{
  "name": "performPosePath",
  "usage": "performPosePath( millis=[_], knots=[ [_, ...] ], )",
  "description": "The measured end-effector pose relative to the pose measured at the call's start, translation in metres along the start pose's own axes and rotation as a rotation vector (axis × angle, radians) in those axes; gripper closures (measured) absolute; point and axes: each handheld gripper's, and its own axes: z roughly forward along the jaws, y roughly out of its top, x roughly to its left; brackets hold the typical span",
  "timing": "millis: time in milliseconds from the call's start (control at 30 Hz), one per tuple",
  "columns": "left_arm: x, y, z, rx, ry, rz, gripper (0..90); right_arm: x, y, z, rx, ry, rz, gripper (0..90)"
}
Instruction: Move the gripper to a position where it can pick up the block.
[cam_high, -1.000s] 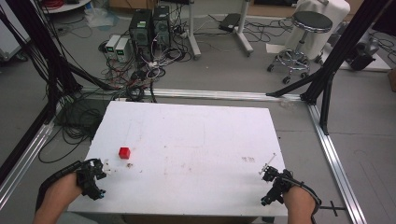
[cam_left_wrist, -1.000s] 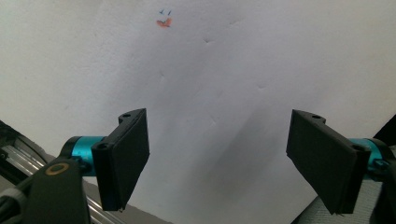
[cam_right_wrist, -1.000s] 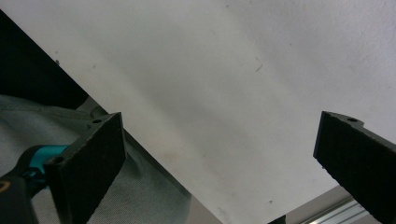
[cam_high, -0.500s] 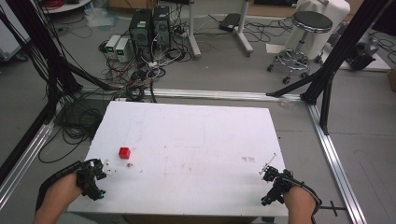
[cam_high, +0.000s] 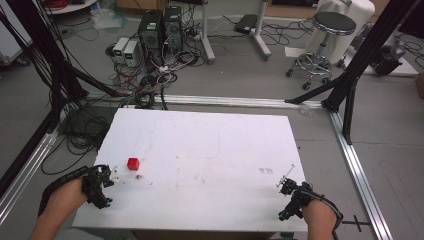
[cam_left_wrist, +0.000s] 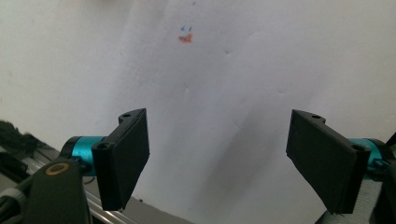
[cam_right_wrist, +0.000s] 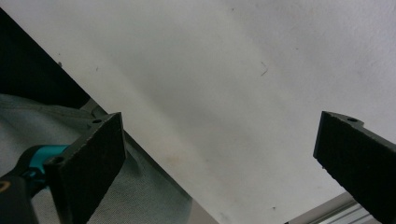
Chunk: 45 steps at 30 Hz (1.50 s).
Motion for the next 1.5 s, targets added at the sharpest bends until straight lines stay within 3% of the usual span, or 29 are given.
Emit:
performPosePath(
  millis=[433, 867, 1500],
  knots=[
    [0.027, 0.019, -0.003, 0.001, -0.015, 0.083, 21.7, 0.0, -0.001, 0.001, -0.003, 0.007, 0.004, 1.7],
    [0.05, 0.039, 0.0, 0.054, -0.017, 0.233, 21.7, 0.0, 0.0, 0.001, -0.005, 0.009, 0.0, 1.7],
    [0.077, 0.064, 0.008, 0.068, -0.022, 0.353, 21.7, 0.0, 0.0, 0.002, -0.004, 0.012, 0.001, 1.7]
  ],
)
